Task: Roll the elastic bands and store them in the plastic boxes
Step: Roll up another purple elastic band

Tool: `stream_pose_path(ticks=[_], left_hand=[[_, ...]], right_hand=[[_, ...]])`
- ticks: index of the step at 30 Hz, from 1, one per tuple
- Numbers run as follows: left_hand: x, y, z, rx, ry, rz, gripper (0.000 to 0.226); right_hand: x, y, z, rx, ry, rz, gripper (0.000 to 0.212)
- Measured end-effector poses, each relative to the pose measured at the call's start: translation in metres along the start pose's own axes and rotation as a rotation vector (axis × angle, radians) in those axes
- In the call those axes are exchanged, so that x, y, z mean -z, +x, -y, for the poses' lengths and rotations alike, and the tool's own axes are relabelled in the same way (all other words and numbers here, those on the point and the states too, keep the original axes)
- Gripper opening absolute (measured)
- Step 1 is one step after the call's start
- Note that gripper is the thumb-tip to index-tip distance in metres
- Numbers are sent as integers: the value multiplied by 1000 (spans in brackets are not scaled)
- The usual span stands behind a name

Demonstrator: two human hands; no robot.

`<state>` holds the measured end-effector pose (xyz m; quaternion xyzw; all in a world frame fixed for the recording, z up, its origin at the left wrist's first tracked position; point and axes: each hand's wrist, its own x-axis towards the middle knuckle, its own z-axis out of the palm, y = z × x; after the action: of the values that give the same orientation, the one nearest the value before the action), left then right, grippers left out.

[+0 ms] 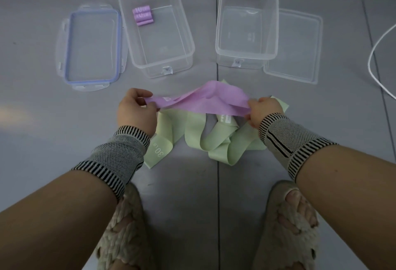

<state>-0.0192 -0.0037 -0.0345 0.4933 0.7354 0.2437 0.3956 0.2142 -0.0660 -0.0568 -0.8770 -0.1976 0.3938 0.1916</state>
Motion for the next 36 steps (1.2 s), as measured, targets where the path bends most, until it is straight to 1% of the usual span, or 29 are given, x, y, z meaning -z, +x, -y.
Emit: stream_pose_path(ticks=[3,4,6,9,10,12,14,16,17,18,22,23,25,28,31,34,36], left_hand=[[1,1,6,-12,-23,25,29],[1,2,9,-13,-31,30,31],[3,3,10,-17,-44,6,33],[8,6,3,-67,-98,-70,35],[10,9,1,-76,-113,-93,36],[13,15,2,-71,-121,-118,39],[13,16,9,-38,-78,-104,41],[10,10,17,2,-2,-65,40],[8,6,19,13,13,-46,38],[6,4,21,19,13,-30,34],[1,5,23,9,18,-25,15],[1,6,22,9,19,-27,15],[-1,6,20,22,11,-27,20],[-1,7,22,100,-60,-45,30],[0,8,24,204,-143,-38,34],[1,8,24,259,-181,-14,29],[2,9,25,273,-202,0,27]], right_hand=[[-6,-5,-4,-1,100,-11,24],[-7,-7,-3,16,105,-33,24],[-6,-5,-1,85,149,-110,24],[7,-1,12,208,306,-242,17],[13,0,13,244,325,-262,17],[24,-2,10,301,309,-242,14],[28,-5,-1,266,325,-155,13],[23,-5,-15,147,404,-44,21],[19,-5,-22,105,415,-36,22],[16,-3,-27,93,399,-49,20],[10,-2,-29,174,287,-92,5],[10,-2,-27,183,285,-91,5],[9,-2,-25,186,307,-107,14],[11,5,-27,158,370,-139,24],[13,10,-32,75,427,-108,20],[11,12,-37,11,447,-54,10],[10,13,-38,5,420,-95,13]])
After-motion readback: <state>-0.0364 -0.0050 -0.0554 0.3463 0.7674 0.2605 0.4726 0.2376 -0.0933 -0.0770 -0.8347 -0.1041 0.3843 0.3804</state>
